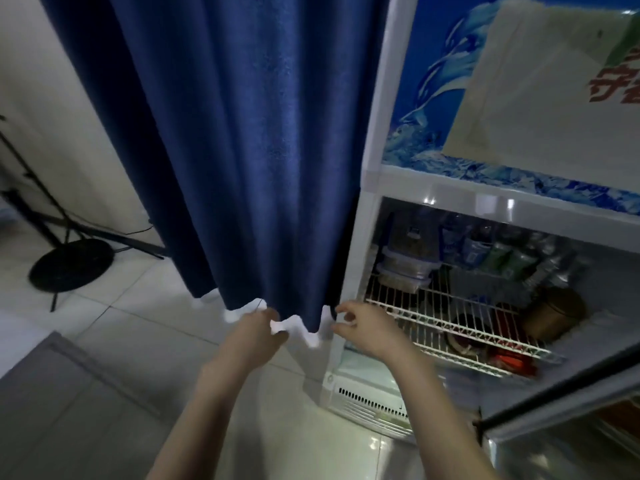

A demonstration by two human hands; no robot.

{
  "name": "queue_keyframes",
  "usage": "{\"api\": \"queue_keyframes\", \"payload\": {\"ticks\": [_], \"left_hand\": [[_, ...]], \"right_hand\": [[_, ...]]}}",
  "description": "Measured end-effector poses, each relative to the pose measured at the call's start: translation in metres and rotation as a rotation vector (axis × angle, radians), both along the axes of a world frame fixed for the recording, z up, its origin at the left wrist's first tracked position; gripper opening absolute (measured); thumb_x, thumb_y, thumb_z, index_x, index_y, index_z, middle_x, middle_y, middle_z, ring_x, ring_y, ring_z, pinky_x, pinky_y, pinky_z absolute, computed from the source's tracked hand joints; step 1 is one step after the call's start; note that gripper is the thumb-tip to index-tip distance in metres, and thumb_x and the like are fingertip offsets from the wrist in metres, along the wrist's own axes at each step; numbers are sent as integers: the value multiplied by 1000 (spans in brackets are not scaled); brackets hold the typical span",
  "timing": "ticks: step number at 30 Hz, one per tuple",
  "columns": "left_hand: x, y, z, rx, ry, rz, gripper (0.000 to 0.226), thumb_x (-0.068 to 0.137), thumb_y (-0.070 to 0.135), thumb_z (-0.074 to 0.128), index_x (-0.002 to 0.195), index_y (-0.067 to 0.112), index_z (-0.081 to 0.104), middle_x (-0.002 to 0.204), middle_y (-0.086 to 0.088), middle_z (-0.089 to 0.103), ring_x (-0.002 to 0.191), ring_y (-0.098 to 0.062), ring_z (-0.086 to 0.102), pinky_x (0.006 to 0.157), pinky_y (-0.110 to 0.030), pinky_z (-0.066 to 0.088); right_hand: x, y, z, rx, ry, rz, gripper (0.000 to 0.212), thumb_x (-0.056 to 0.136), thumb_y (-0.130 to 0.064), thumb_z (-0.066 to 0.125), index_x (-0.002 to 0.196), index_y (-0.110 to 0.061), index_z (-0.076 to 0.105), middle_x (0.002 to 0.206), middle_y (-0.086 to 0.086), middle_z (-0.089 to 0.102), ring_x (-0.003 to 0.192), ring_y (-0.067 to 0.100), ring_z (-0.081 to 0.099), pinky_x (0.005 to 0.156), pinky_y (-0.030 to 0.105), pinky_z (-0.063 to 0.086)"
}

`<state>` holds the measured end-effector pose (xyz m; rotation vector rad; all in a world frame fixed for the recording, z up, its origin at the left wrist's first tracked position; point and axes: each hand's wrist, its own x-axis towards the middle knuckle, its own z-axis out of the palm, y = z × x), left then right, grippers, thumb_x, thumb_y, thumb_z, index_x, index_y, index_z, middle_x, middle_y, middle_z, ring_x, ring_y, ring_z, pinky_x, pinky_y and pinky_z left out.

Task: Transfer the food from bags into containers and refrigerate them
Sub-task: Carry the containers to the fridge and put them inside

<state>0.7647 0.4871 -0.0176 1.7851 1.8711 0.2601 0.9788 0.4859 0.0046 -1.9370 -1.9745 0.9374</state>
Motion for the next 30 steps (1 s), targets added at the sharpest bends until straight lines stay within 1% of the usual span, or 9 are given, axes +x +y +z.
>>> {"api": "queue_keyframes", "payload": {"ticks": [3,6,9,12,15,19,24,26,30], "left_hand": [[-49,-51,2,-12,56,122,46,92,38,57,135,22,51,128,-3,62,115,-22,59,91,-30,46],[-93,-115,-1,-53,91,271,48,92,43,55,136,25,48,128,-3,61,115,-24,58,93,-34,49],[-133,-196,-6,-128,100,419,50,87,46,57,134,28,50,125,-5,63,115,-26,58,95,-37,49],[-172,-282,-7,-157,84,587,54,84,50,56,134,30,50,127,-4,62,115,-25,58,96,-38,49],[-217,-368,-2,-149,94,786,51,86,45,52,135,31,48,126,1,63,112,-22,59,90,-35,52],[-279,-480,8,-133,75,1051,49,89,44,54,135,29,48,124,0,63,110,-20,59,89,-34,51],[-349,-628,16,-56,25,1359,47,85,45,57,130,29,52,113,5,66,104,-18,61,87,-33,52],[-375,-687,20,29,12,1490,46,88,43,57,132,29,51,104,8,62,97,-15,60,80,-31,51],[-417,-773,26,199,-43,1720,45,89,37,60,131,23,54,103,0,66,93,-17,61,76,-28,49]], "right_hand": [[-40,-25,2,-12,-54,143,41,86,-40,62,123,-23,59,115,5,65,105,23,59,92,36,49],[-83,-56,-4,10,-69,265,43,86,-42,59,127,-27,56,120,0,63,112,19,57,99,36,43],[-134,-102,-11,-56,17,376,46,88,-39,61,131,-25,54,126,-1,60,111,15,58,91,29,46],[-195,-155,-15,-86,50,532,44,88,-36,63,129,-22,57,125,1,61,111,17,59,91,29,48],[-272,-208,-17,-83,78,719,42,88,-32,64,127,-16,60,122,7,65,109,20,61,93,30,48],[-373,-287,-12,-120,108,936,37,89,-32,64,123,-18,61,119,3,65,105,18,61,87,28,49],[-508,-406,-1,-107,143,1182,32,90,-29,63,120,-17,62,117,2,65,103,15,61,83,24,48],[-559,-463,7,-84,191,1275,31,91,-28,61,120,-18,62,116,1,65,103,14,61,84,25,49],[-633,-558,20,-66,269,1410,28,88,-28,64,115,-20,66,112,-2,67,101,13,62,90,28,49]]}}
